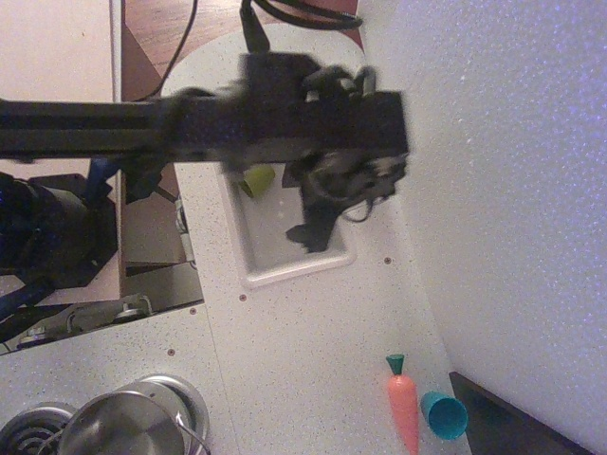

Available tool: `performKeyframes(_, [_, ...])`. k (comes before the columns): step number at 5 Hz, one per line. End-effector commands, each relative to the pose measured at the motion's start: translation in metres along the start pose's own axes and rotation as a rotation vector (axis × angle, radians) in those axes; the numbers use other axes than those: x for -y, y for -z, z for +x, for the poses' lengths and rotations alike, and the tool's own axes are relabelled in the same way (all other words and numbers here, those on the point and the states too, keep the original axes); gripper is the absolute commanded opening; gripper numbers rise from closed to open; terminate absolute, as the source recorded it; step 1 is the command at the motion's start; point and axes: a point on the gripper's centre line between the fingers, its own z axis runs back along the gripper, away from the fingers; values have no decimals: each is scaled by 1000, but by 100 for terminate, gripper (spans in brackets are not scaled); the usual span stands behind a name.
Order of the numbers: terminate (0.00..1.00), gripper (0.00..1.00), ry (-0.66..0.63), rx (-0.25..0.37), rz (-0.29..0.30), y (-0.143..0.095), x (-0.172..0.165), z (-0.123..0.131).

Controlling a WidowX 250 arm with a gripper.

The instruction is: Turn faucet left

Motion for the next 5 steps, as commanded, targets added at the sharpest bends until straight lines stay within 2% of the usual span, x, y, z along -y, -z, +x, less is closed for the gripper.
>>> performKeyframes(1, [0, 100, -9, 43, 8, -11, -16, 14])
performKeyframes(2, [0, 100, 10, 33, -7, -7, -17, 4])
performKeyframes(3, [0, 100, 44, 114, -99, -15, -37, -10])
performKeyframes(5, [0, 100, 93, 89, -61, -5, -46, -16])
